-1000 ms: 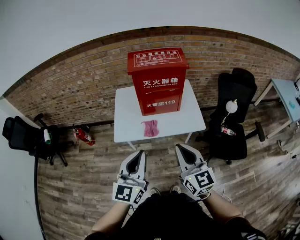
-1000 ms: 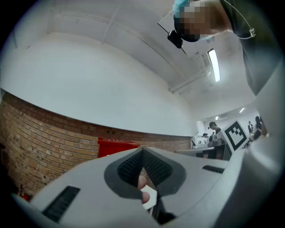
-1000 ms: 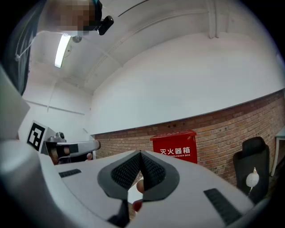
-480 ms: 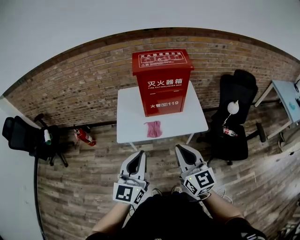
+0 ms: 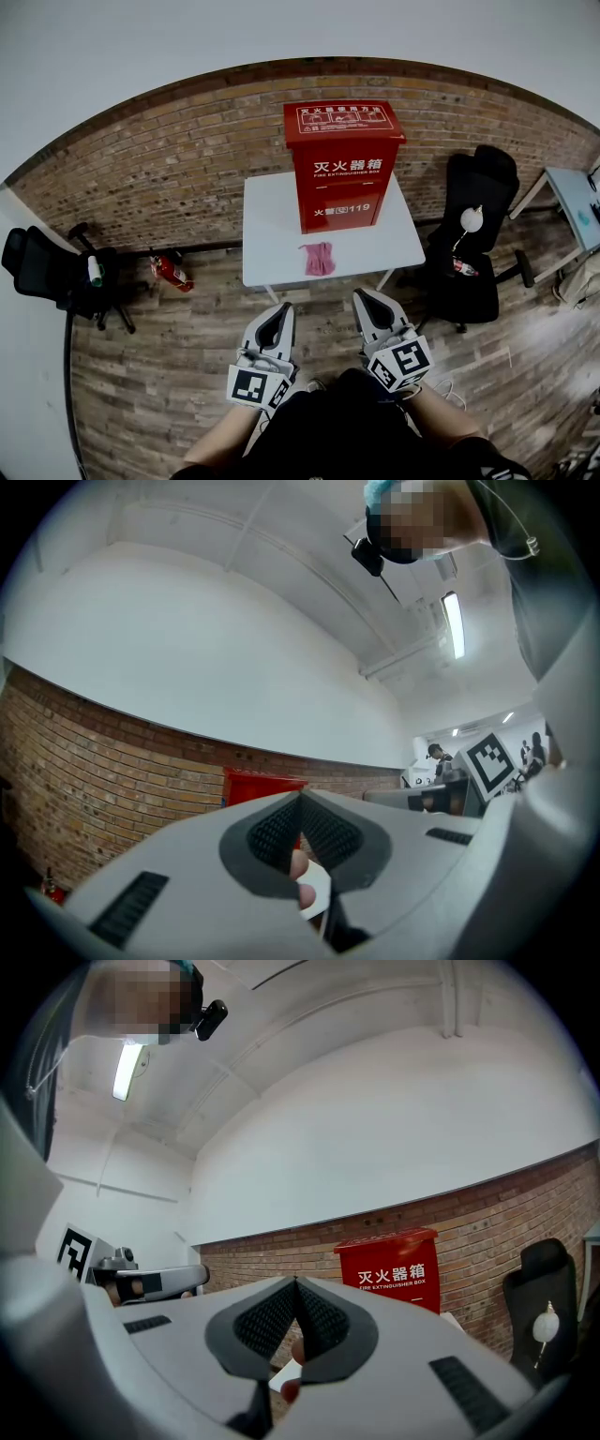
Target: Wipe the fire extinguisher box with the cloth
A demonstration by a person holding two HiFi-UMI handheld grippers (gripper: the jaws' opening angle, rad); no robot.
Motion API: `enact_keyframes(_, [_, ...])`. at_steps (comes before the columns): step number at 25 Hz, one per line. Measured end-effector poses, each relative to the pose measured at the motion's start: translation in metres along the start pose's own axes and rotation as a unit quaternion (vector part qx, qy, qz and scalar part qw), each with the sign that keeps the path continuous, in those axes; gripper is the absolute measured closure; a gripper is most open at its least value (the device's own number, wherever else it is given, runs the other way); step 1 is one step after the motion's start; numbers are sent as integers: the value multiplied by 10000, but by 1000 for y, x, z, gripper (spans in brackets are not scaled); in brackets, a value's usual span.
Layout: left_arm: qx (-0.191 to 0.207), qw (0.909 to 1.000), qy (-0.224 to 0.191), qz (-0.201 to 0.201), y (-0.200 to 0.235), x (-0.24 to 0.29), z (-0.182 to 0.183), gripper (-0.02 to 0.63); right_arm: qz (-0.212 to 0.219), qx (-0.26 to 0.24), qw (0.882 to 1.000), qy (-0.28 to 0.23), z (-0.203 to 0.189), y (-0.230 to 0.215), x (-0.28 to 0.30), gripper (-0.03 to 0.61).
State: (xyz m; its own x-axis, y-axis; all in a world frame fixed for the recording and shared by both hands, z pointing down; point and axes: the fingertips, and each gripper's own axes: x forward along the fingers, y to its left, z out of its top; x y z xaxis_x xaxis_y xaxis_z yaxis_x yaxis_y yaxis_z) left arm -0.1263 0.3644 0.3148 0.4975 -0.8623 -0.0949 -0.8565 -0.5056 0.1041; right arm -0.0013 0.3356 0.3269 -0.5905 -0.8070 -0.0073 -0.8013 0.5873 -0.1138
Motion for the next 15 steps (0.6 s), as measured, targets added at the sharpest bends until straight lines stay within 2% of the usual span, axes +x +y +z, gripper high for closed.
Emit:
enact_keyframes(8, [-92,9999,51,126,30,-4,-5,580,63,84,9999,78,-6,8,28,558])
enact_keyframes(15, [-64,9998,119,138,48,21,-13,580,135,127,9997,156,-14,-9,55,558])
